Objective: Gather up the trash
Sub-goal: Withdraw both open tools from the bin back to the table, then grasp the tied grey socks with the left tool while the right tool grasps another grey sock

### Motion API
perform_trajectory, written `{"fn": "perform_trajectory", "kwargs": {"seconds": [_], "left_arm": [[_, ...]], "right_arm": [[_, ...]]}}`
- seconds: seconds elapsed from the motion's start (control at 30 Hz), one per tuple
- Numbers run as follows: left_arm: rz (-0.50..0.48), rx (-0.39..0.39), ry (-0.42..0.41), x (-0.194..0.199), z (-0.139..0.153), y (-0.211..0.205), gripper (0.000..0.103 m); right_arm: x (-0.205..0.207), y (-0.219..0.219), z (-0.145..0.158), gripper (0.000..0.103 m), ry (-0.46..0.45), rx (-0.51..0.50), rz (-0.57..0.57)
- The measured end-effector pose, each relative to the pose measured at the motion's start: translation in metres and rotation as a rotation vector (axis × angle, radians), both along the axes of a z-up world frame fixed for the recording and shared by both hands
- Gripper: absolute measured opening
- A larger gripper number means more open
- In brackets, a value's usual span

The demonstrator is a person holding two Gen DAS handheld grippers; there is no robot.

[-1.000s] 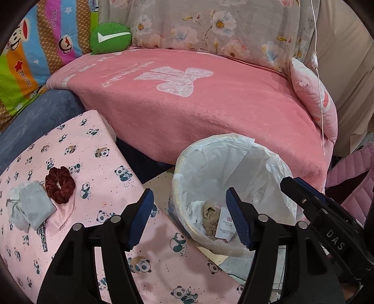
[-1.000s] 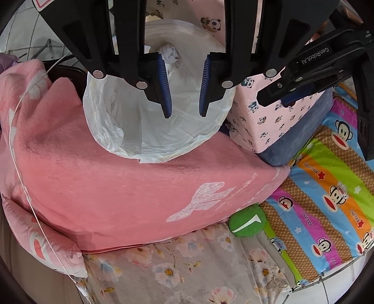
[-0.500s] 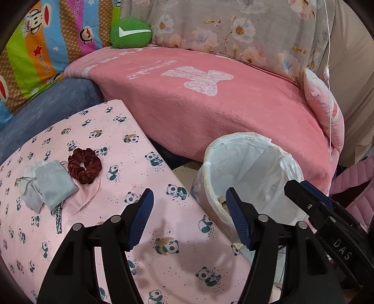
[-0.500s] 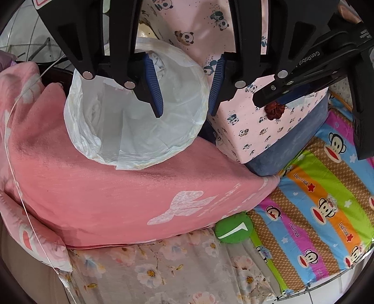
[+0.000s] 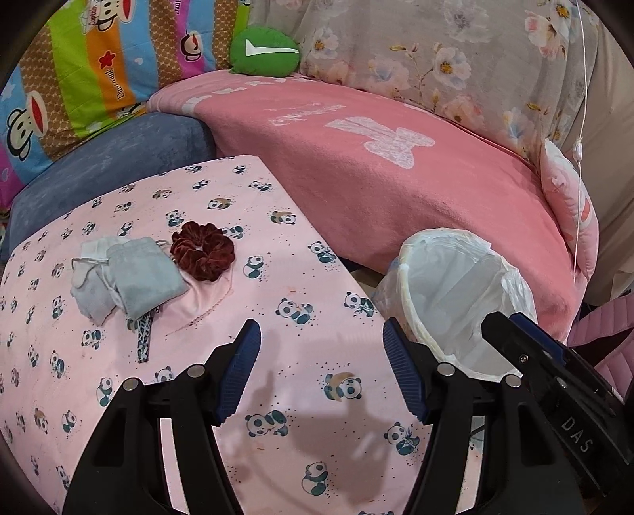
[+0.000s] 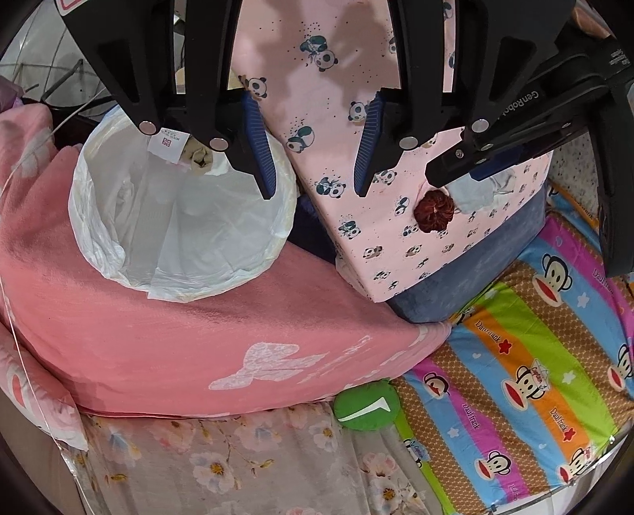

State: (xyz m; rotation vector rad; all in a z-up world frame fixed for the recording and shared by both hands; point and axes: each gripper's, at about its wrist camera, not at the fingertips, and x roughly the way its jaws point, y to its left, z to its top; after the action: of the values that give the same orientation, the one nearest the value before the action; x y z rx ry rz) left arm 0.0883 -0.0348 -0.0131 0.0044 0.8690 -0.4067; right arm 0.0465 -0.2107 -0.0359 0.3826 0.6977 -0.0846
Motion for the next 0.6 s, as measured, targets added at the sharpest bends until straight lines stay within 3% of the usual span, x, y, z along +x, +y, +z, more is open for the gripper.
{"fn": "perform_trajectory", "kwargs": {"seconds": [0.6], "left_arm": [[0.146, 0.014, 0.021, 0.0, -0.014, 0.078, 0.061]], "right_arm": [[0.013, 0.071, -0.002, 0.048, 0.038, -0.063, 0.103]]}}
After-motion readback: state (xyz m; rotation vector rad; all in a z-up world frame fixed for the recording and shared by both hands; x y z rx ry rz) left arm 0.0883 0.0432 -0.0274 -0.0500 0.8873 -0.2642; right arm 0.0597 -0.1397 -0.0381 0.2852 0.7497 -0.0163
